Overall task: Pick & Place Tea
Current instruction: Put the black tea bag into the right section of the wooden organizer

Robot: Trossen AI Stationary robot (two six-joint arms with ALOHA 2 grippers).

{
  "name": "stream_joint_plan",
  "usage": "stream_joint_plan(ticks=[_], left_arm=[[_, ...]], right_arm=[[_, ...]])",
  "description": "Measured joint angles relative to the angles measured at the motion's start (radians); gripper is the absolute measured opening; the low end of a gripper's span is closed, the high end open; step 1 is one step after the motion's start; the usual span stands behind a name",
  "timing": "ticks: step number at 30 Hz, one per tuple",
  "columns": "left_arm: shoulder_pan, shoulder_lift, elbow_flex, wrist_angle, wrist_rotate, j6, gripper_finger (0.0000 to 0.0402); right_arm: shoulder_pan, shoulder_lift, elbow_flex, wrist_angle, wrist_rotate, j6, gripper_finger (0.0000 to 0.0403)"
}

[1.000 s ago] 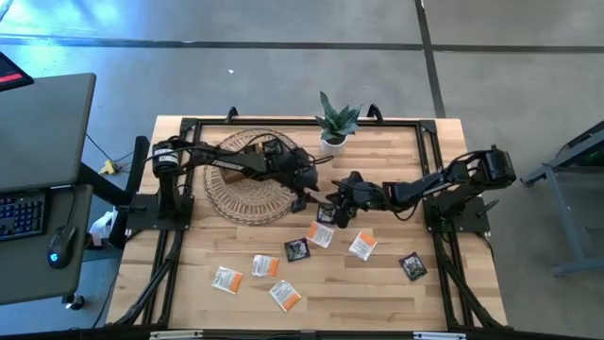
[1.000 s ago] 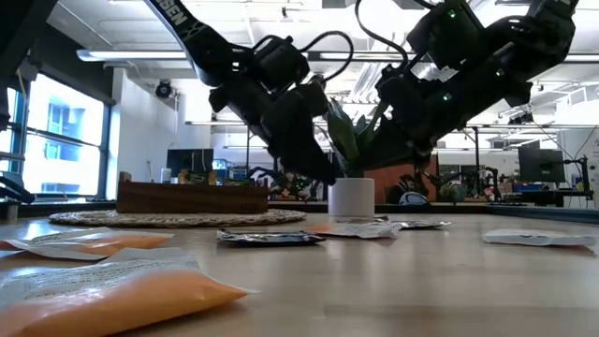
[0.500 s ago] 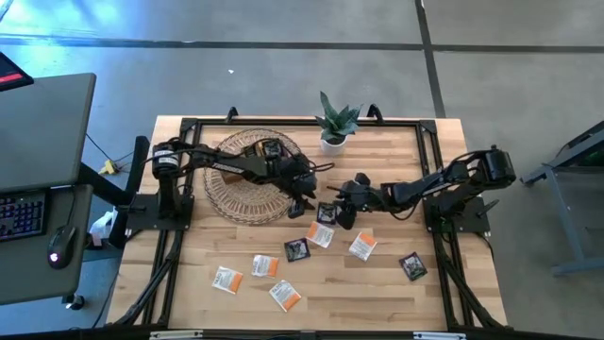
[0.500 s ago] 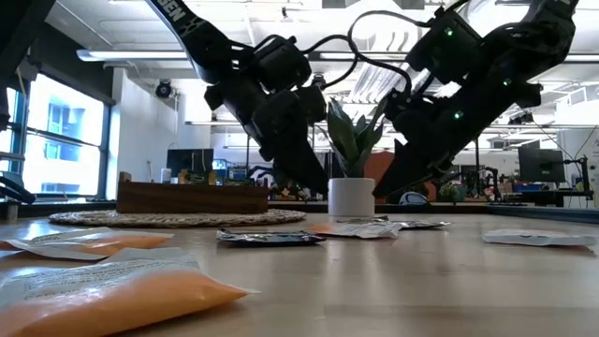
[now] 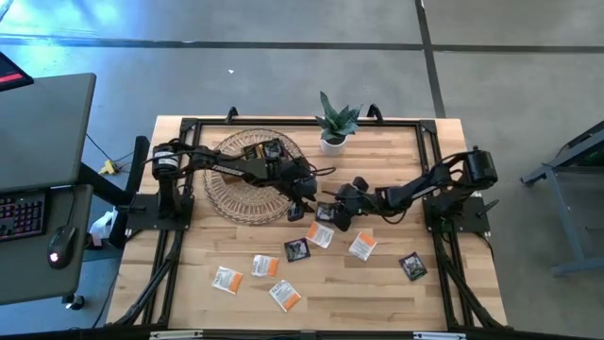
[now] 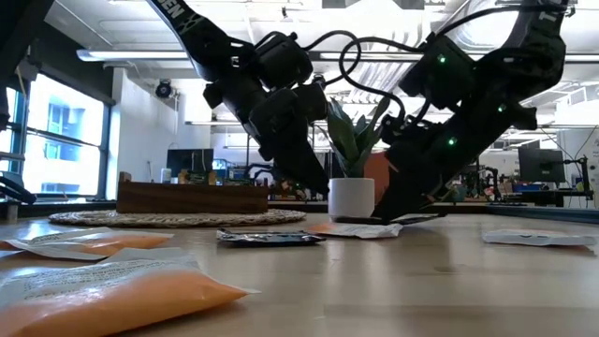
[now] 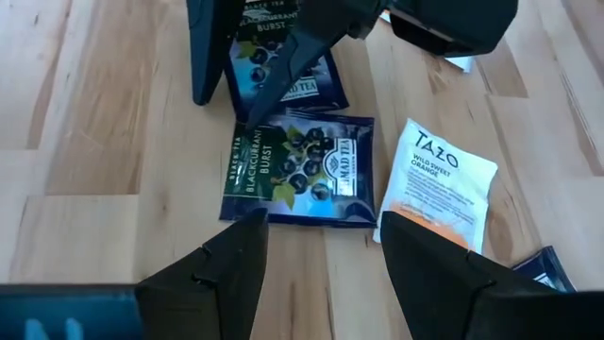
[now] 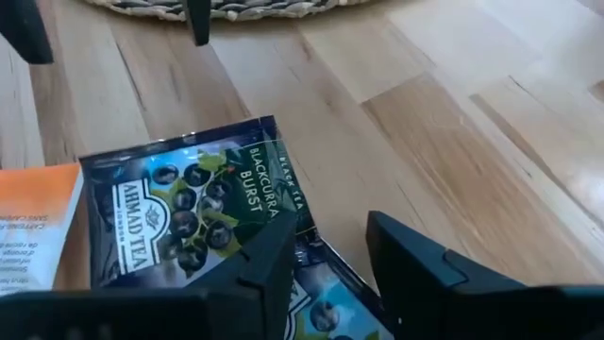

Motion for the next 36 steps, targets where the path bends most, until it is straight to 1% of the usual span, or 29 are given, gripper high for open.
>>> stream_joint_plan(ticks=[3, 5, 7, 10, 11, 14, 16, 18, 22, 23, 25, 27, 29, 31, 33, 34, 36], left_arm=[[0.000, 0.000, 0.000, 0.000, -0.007, 0.000, 0.0204], [0.000, 0.000, 0.000, 0.000, -0.015, 0.000, 0.0204], [0.000, 0.000, 0.000, 0.000, -0.027, 0.000, 0.0204], [0.000, 0.000, 0.000, -0.001, -0.033, 0.000, 0.0204], [0.000, 0.000, 0.000, 0.000, -0.036, 0.000, 0.0204], [0.001, 0.000, 0.000, -0.009, -0.049, 0.001, 0.0204], [0.002, -0.013, -0.001, -0.037, -0.059, 0.000, 0.0204], [0.007, -0.054, -0.004, -0.081, -0.084, 0.001, 0.0204], [0.017, -0.122, -0.001, -0.150, -0.128, 0.031, 0.0204], [0.021, -0.131, -0.002, -0.155, -0.125, 0.029, 0.0204], [0.023, -0.135, 0.001, -0.134, -0.066, 0.018, 0.0204], [0.022, -0.134, -0.001, -0.145, 0.001, -0.014, 0.0204], [0.013, -0.115, -0.001, -0.124, 0.010, -0.026, 0.0204], [-0.001, -0.065, 0.002, -0.085, -0.047, -0.024, 0.0204], [-0.001, -0.029, -0.006, -0.099, -0.111, -0.026, 0.0204], [0.000, -0.018, -0.006, -0.081, -0.127, -0.025, 0.0204], [0.004, 0.005, 0.004, -0.024, -0.126, -0.020, 0.0204]], right_arm=[[0.003, 0.001, 0.000, -0.001, -0.003, 0.000, 0.0121], [0.007, 0.001, 0.000, -0.003, 0.003, 0.000, 0.0104], [0.013, 0.002, -0.001, -0.005, 0.023, 0.000, 0.0074], [0.014, 0.003, -0.001, -0.007, 0.036, -0.001, 0.0018], [0.014, 0.003, -0.002, -0.004, 0.038, -0.010, 0.0009], [0.014, 0.005, -0.004, 0.025, 0.042, -0.016, 0.0018], [0.014, 0.003, -0.005, 0.047, 0.035, -0.018, 0.0012], [0.014, -0.007, -0.004, 0.052, 0.023, -0.019, 0.0004], [0.015, -0.028, 0.010, 0.066, 0.025, -0.025, 0.0004], [0.015, -0.028, 0.016, 0.069, 0.027, -0.034, 0.0003], [0.015, -0.027, 0.021, 0.061, 0.030, -0.052, 0.0003], [0.014, -0.027, 0.028, 0.065, 0.032, -0.053, 0.0004], [0.015, -0.027, 0.029, 0.075, 0.033, -0.056, 0.0002], [0.015, -0.027, 0.029, 0.074, 0.034, -0.052, 0.0003], [0.015, -0.027, 0.029, 0.071, 0.032, -0.045, 0.0010], [0.015, -0.027, 0.029, 0.073, 0.032, -0.044, 0.0014], [0.014, -0.027, 0.029, 0.071, 0.020, -0.045, 0.0025]])
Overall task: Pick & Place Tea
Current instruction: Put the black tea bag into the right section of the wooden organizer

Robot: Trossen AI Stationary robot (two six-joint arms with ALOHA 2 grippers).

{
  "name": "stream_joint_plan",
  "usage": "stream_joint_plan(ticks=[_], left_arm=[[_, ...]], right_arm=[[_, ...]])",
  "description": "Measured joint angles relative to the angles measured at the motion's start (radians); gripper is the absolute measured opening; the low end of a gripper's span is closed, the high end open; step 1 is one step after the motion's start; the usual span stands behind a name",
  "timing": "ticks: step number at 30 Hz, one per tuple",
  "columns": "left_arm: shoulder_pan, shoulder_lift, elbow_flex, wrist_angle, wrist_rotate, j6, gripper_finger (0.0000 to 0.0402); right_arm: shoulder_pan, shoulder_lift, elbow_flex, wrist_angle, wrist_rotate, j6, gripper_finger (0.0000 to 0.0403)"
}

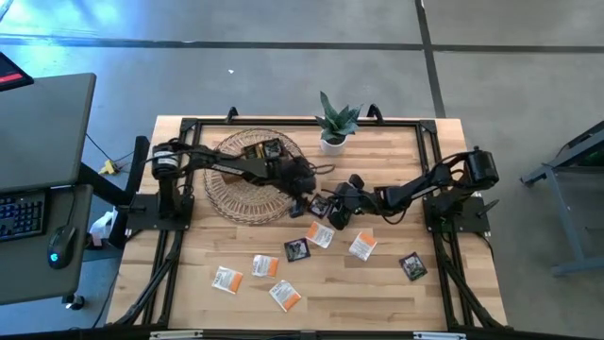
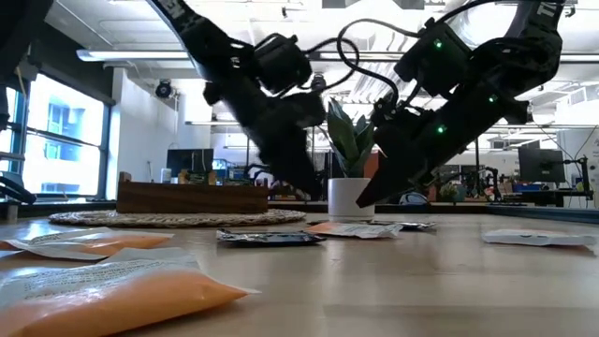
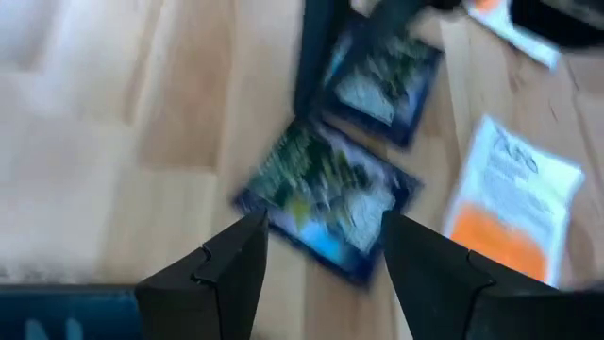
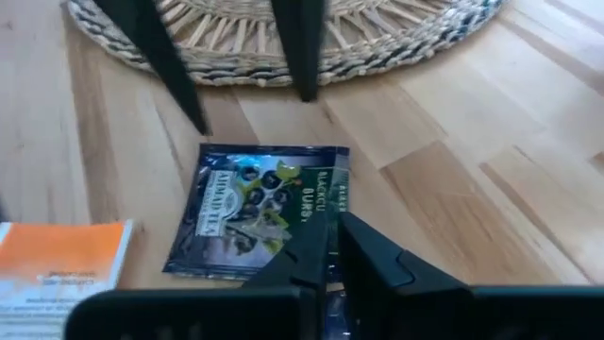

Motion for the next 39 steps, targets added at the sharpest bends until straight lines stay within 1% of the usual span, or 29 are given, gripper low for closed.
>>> stream_joint_plan(ticks=[2, 4, 6, 9, 12, 16, 19, 25, 27, 29, 32, 35, 36, 37, 39], left_arm=[[0.005, 0.007, -0.005, -0.009, 0.005, 0.001, 0.0204], [0.003, 0.012, -0.006, 0.016, 0.002, 0.002, 0.0204], [0.003, 0.033, -0.001, 0.072, -0.010, 0.002, 0.0204], [0.005, 0.040, -0.008, 0.075, -0.037, 0.001, 0.0204], [0.005, 0.039, -0.002, 0.111, -0.081, 0.001, 0.0204], [0.004, 0.098, -0.008, 0.132, -0.080, -0.007, 0.0204], [0.004, 0.134, 0.000, 0.183, -0.081, -0.010, 0.0205], [0.004, 0.164, 0.001, 0.185, -0.083, -0.032, 0.0199], [0.004, 0.166, 0.000, 0.181, -0.086, -0.032, 0.0182], [0.005, 0.167, 0.000, 0.176, -0.091, -0.032, 0.0152], [0.006, 0.168, 0.001, 0.166, -0.099, -0.026, 0.0090], [0.008, 0.169, 0.001, 0.163, -0.116, -0.013, 0.0023], [0.007, 0.169, 0.000, 0.163, -0.123, -0.013, 0.0012], [0.006, 0.169, 0.000, 0.164, -0.128, -0.013, 0.0011], [0.005, 0.169, 0.001, 0.163, -0.128, -0.013, 0.0018]], right_arm=[[0.000, 0.000, 0.000, -0.007, -0.014, 0.001, 0.0038], [0.000, 0.000, 0.000, -0.030, -0.016, 0.002, 0.0052], [0.000, 0.001, 0.000, -0.062, -0.015, 0.012, 0.0065], [-0.001, 0.002, 0.000, -0.106, -0.001, 0.042, 0.0076], [-0.002, 0.002, 0.000, -0.110, -0.005, 0.048, 0.0079], [-0.002, 0.002, 0.001, -0.096, -0.012, 0.028, 0.0080], [-0.002, 0.002, 0.001, -0.095, -0.012, 0.026, 0.0079], [-0.002, 0.002, 0.001, -0.095, -0.016, 0.026, 0.0079], [-0.002, 0.002, 0.001, -0.095, -0.016, 0.026, 0.0079], [-0.002, 0.002, 0.001, -0.095, -0.015, 0.026, 0.0079], [-0.002, 0.002, 0.001, -0.095, -0.003, 0.026, 0.0079], [-0.002, 0.002, 0.001, -0.093, 0.035, 0.040, 0.0079], [-0.002, 0.002, 0.001, -0.093, 0.049, 0.049, 0.0079], [-0.002, 0.002, 0.001, -0.093, 0.057, 0.053, 0.0079], [-0.002, 0.002, 0.001, -0.092, 0.043, 0.052, 0.0078]])
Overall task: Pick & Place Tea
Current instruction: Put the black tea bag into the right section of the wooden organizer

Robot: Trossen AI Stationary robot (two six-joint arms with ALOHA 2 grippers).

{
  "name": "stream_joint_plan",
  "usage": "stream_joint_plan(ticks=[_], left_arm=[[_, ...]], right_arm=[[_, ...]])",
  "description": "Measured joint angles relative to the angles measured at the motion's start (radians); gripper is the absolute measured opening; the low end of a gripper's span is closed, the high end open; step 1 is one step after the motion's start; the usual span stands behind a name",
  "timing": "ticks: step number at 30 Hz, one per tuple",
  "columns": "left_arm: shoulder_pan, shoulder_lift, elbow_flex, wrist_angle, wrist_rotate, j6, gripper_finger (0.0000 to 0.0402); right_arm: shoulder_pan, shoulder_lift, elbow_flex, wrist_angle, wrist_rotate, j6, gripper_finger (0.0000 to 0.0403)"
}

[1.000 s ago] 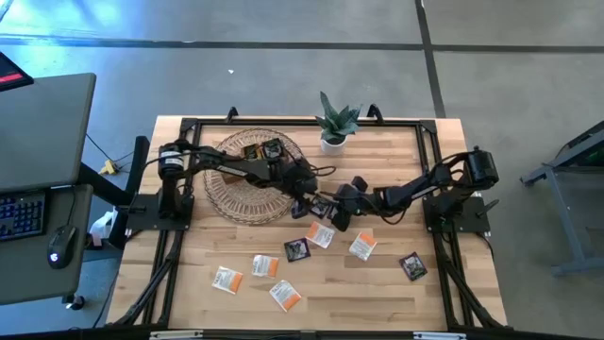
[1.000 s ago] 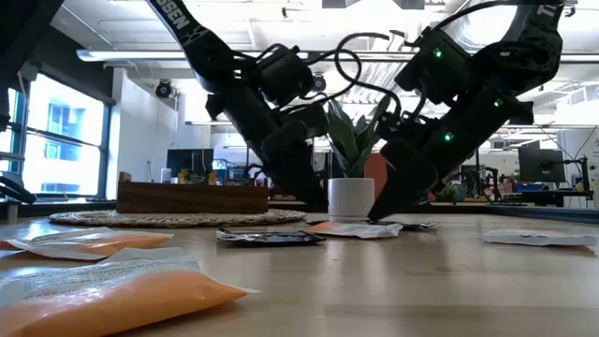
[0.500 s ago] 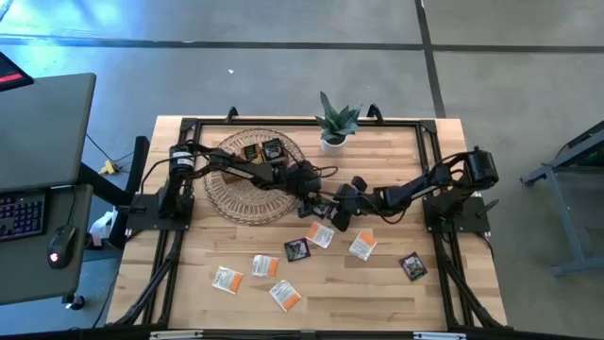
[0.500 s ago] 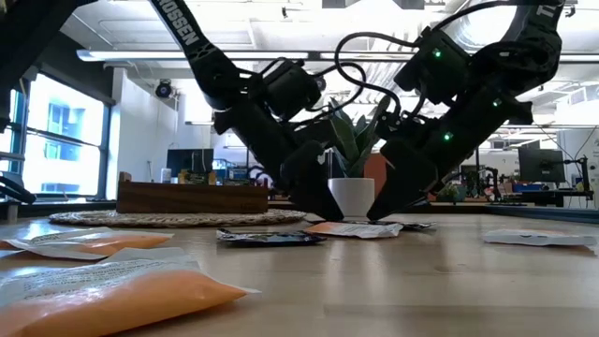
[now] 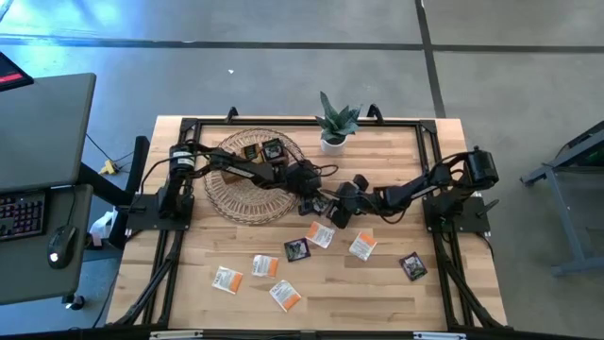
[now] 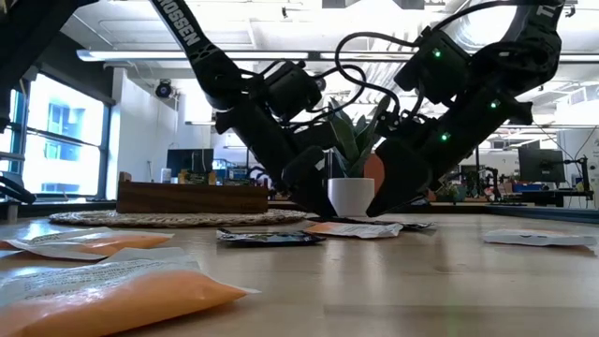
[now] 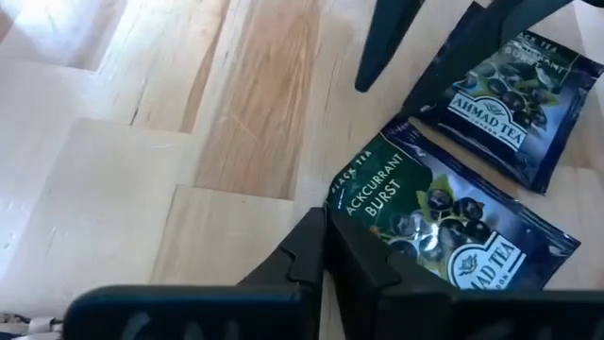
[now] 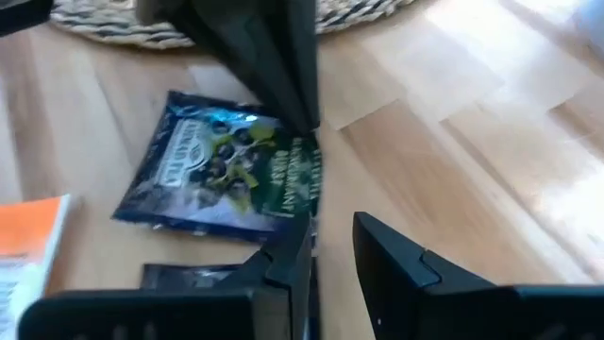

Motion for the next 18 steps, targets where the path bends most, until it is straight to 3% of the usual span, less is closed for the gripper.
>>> stream_joint_plan(ticks=[5, 13, 18], left_arm=[[0.000, 0.000, -0.001, 0.006, 0.000, -0.005, 0.0007], [-0.003, -0.054, -0.005, -0.031, -0.023, -0.021, 0.0001], [-0.002, -0.161, -0.008, -0.138, -0.103, -0.022, 0.0000]], right_arm=[[0.001, 0.000, 0.000, 0.005, -0.071, 0.025, 0.0078], [0.000, -0.002, 0.000, 0.004, 0.113, 0.027, 0.0078], [0.000, -0.034, 0.000, -0.034, 0.083, 0.026, 0.0078]])
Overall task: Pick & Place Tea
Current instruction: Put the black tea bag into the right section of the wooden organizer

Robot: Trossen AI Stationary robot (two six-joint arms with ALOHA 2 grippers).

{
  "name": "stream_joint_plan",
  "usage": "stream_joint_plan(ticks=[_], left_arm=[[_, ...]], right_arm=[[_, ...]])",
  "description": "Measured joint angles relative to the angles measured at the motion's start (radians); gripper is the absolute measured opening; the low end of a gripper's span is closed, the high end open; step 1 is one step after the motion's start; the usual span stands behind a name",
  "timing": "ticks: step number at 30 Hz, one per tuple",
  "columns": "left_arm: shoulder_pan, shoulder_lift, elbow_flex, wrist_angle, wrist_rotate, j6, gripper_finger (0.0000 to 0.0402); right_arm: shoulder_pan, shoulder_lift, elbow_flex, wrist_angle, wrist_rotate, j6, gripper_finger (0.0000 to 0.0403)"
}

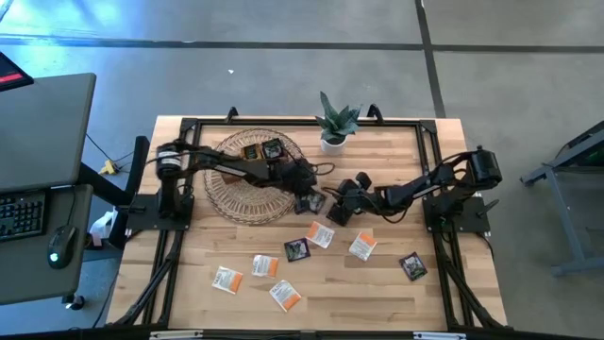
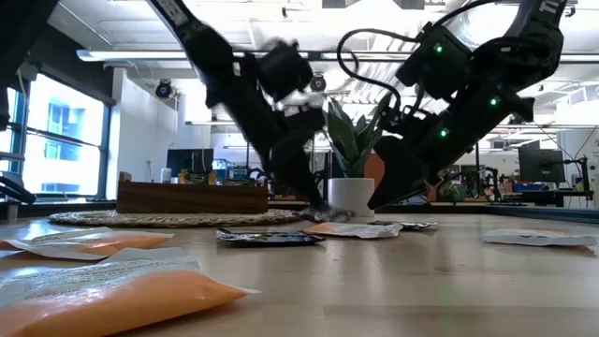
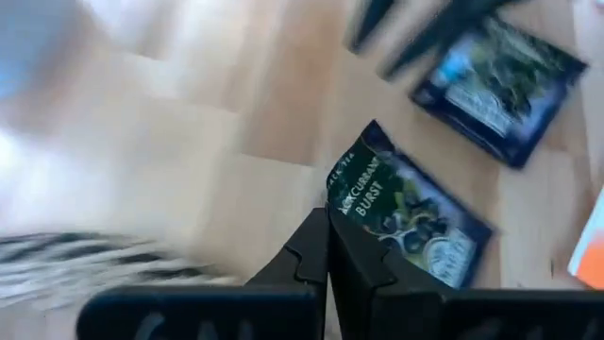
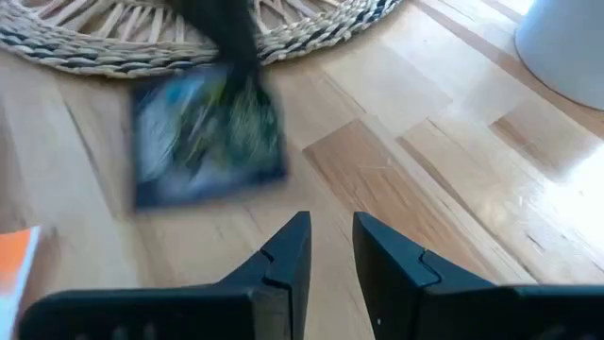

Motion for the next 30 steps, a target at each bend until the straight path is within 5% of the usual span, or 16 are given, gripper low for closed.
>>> stream_joint_plan(ticks=[14, 22, 30], left_arm=[[0.085, -0.199, 0.001, -0.293, -0.657, 0.005, 0.0000], [0.171, -0.224, 0.001, -0.431, -0.701, -0.086, 0.0000], [0.170, -0.225, -0.057, -0.401, -0.695, -0.116, 0.0000]], right_arm=[[0.002, -0.042, 0.000, -0.019, -0.054, 0.001, 0.0078], [0.002, -0.042, 0.000, -0.024, -0.053, 0.001, 0.0078], [0.002, -0.042, 0.000, -0.025, -0.052, 0.001, 0.0078]])
